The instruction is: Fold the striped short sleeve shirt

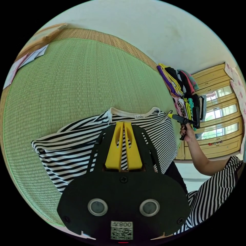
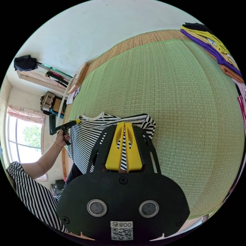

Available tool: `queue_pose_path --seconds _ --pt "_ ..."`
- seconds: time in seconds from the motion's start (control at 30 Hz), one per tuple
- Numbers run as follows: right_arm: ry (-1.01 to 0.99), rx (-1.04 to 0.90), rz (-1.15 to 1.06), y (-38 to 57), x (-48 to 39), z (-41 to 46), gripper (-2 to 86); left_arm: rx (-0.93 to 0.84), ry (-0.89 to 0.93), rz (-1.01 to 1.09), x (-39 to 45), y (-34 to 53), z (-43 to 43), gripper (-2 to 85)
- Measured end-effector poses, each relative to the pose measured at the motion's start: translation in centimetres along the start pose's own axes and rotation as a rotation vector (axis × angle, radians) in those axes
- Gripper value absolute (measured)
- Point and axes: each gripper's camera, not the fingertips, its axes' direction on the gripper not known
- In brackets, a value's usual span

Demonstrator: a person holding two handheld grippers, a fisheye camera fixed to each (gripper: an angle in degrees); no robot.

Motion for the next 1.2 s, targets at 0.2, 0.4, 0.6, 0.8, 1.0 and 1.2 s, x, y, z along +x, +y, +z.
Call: queue_pose_path --seconds 0.2,0.4,0.6,0.8,1.0,1.2 --pt "-0.028 0.005 -0.014 0.3 -1.2 -0.8 0.0 0.059 -0.003 -0.019 1.5 -1.1 -2.1 0.1" --pt "-0.041 -0.052 -0.087 1.2 -4.0 0.2 0.0 0.092 0.030 0.035 4.6 0.1 -3.8 0.1" --pt "-0.022 -0.102 -0.136 -0.1 -5.9 2.1 0.0 -0.012 0.053 0.124 7.8 0.9 -2.9 0.1" --pt "-0.028 -0.074 -0.123 -2.2 -5.9 1.6 0.0 -0.073 -0.010 0.159 9.5 0.1 -2.4 0.1" --pt "-0.035 -0.062 -0.114 -2.9 -5.7 0.8 0.0 -0.064 -0.049 0.154 9.6 -1.2 -3.4 0.1" --pt "-0.046 -0.061 -0.132 -1.3 -6.1 -0.4 0.0 -0.022 -0.092 0.147 9.9 -2.0 -5.0 0.1"
